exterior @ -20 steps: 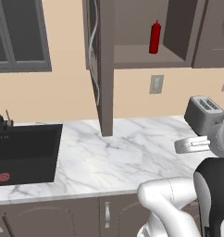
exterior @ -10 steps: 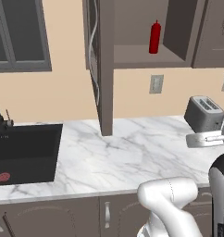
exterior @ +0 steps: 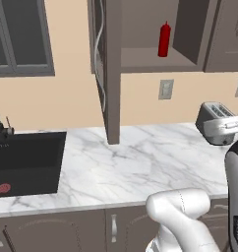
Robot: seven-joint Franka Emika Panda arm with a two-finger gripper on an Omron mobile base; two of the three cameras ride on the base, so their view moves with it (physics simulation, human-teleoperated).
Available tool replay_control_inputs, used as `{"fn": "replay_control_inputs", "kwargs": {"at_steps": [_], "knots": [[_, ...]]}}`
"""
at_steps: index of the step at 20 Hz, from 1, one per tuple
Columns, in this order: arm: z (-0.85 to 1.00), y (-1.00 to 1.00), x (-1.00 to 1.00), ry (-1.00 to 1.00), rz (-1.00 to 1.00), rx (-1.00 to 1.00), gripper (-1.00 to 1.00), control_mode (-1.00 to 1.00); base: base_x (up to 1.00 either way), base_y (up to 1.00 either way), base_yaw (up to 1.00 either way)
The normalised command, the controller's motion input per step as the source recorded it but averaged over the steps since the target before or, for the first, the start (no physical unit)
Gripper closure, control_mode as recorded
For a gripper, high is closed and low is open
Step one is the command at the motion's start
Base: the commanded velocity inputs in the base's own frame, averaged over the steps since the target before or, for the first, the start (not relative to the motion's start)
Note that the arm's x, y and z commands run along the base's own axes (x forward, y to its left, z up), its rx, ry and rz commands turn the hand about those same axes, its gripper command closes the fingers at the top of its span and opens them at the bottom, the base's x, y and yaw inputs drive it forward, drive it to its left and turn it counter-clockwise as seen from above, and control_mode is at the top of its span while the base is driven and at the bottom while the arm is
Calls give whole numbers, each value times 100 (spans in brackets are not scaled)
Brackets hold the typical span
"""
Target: Take 2 condiments from the cabinet and move them on the counter near the stove.Make sure the condiments are lined up with each other, next to each other.
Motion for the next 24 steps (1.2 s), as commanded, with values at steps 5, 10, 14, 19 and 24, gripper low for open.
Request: {"fn": "replay_control_inputs", "kwargs": {"at_steps": [5,10,14,19,24], "knots": [[46,0,33,-1,0,-5,-100,-100,0,0,0],[30,0,44,0,0,0,-100,-100,0,0,0],[4,0,17,0,0,0,-100,-100,0,0,0],[0,0,15,0,0,1,-100,-100,0,0,0],[0,0,62,-4,-3,0,-100,-100,0,0,0]]}}
